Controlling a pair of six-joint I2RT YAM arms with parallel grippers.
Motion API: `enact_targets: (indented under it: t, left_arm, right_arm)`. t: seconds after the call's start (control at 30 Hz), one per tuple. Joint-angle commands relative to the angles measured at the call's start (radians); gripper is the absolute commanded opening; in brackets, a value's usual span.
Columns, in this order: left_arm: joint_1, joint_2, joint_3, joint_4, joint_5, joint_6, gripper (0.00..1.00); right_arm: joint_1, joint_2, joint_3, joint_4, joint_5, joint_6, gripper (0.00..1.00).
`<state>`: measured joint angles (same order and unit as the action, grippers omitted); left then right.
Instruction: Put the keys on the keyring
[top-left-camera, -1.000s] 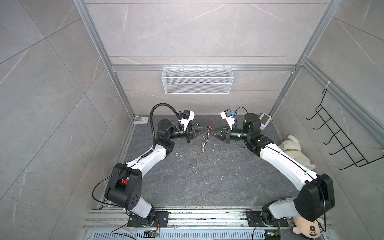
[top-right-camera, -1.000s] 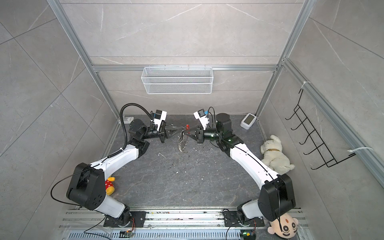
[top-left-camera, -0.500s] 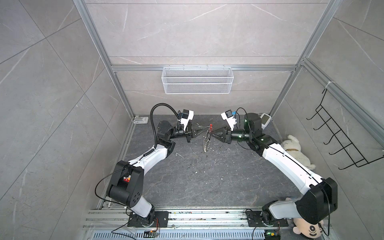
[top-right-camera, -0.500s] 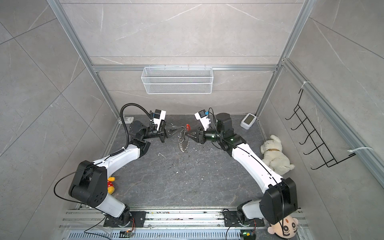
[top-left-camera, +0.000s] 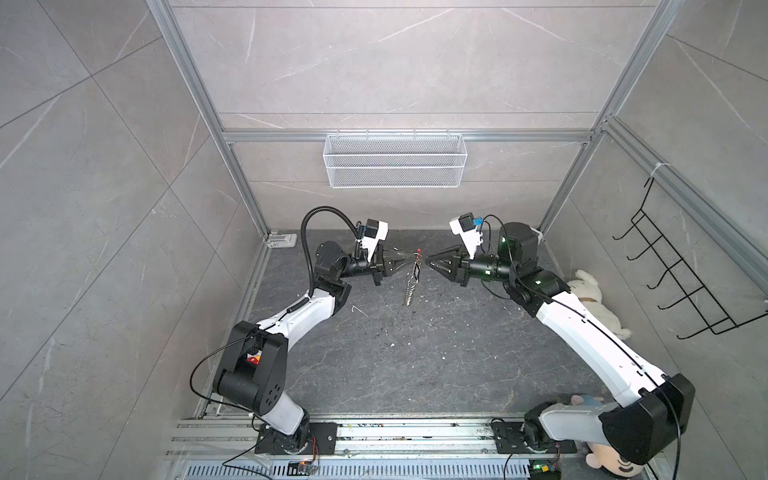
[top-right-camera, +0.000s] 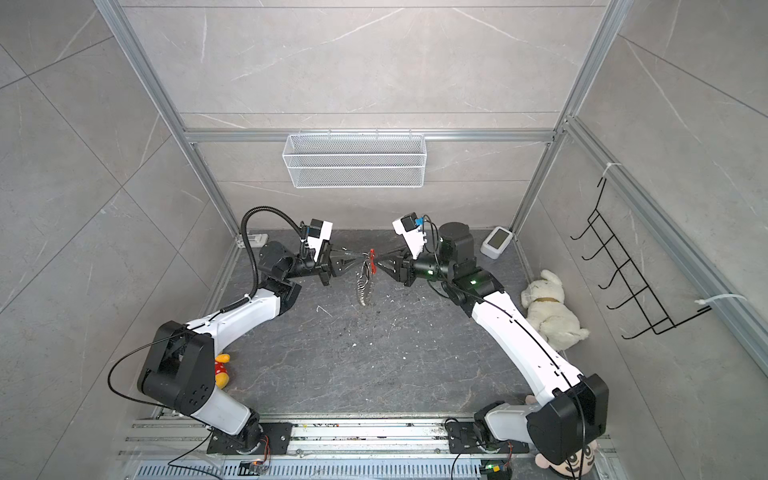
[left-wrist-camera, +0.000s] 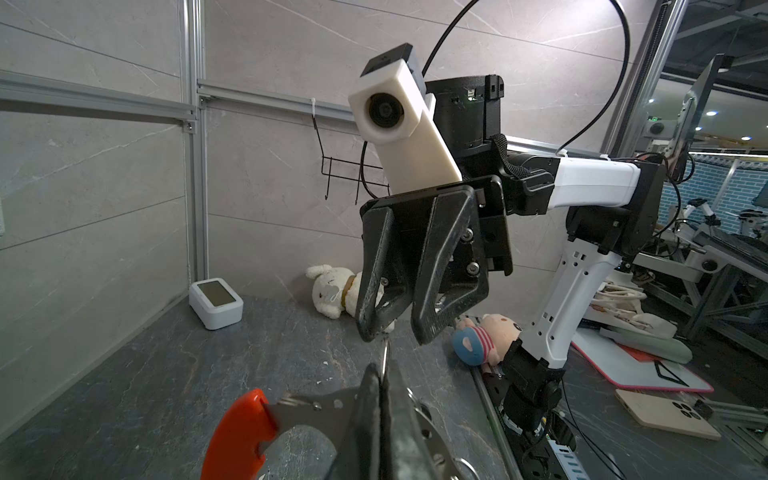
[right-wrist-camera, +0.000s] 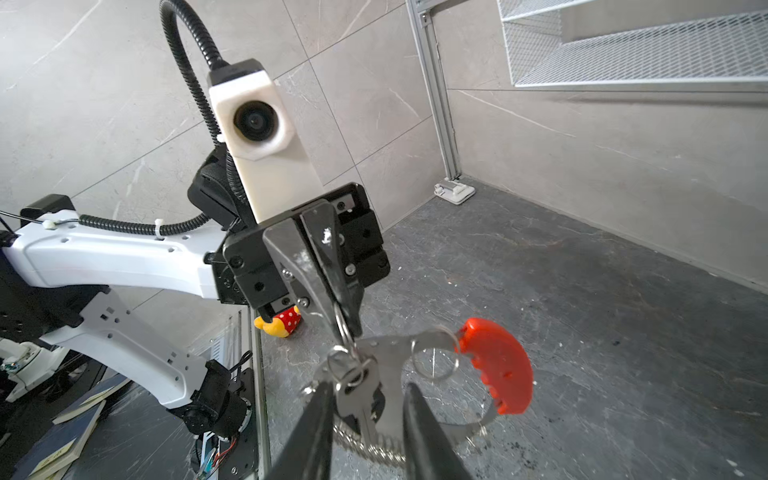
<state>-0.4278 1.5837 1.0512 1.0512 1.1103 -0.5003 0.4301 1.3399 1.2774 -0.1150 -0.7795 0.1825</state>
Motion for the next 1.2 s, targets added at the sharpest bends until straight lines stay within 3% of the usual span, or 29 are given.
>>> enact_targets:
  t: [0.0,0.37,0.53,0.77,0.83,0.87,0.97,1.1,1.17]
  left_arm:
    - [-0.002,-0.008,0.024,0.055,0.013,-0.014,0.0]
    - [-0.003,-0.001,0.032,0.058,0.02,-0.024,0.0]
    - [-0.003,0.002,0.033,0.067,0.023,-0.035,0.0]
    - [-0.002,0.003,0.032,0.062,0.023,-0.037,0.0]
    - [0.011,-0.015,0.021,0.035,0.006,-0.017,0.27]
    - [0.024,-0.035,0.006,0.014,-0.013,0.001,0.35]
    - [0.075,-0.128,-0.031,-0.147,-0.069,0.144,0.4]
    - [0.093,-0.251,0.064,-0.761,-0.121,0.608,0.23]
    - [0.093,-0.255,0.133,-0.971,-0.126,0.742,0.19]
  right_arm:
    - [0.012,0.026,0.042,0.036,-0.032,0.006,0.3]
    - [0.039,0.076,0.072,0.038,-0.043,0.007,0.17]
    - [0.041,0.082,0.076,0.04,-0.038,0.007,0.01]
    - [0.04,0.067,0.074,0.022,-0.013,-0.01,0.0]
    - [0.039,0.06,0.078,-0.007,0.001,-0.031,0.0]
    - [0.035,0.057,0.081,-0.026,0.009,-0.045,0.0]
    - [0.031,0.053,0.098,-0.102,0.022,-0.095,0.0]
    - [0.03,0.055,0.118,-0.166,0.013,-0.138,0.0]
    - [0.03,0.058,0.123,-0.175,0.0,-0.144,0.0]
